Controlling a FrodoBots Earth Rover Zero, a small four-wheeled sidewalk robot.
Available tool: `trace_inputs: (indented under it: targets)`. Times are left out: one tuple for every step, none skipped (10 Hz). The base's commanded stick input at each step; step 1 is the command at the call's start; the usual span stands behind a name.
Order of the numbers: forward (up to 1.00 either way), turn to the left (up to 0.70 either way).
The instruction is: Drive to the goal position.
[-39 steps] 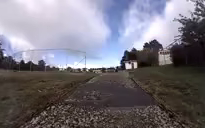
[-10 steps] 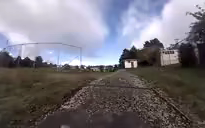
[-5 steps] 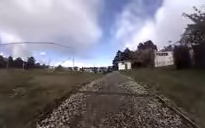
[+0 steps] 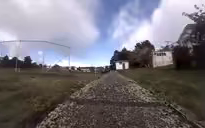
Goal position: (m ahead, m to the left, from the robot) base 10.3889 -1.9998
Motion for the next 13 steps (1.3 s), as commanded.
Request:
trace_inputs:
  targets:
    - [1.00, -0.11]
    - [1.00, 0.00]
    - [1.00, 0.00]
    - [1.00, -0.15]
    - [1.00, -0.30]
    - [1.00, -0.37]
    - [1.00, -0.40]
    - [1.00, -0.35]
    - [1.00, -0.14]
    - [1.00, -0.03]
    - [1.00, 0.00]
    - [1.00, 0.00]
    - [1.00, -0.01]
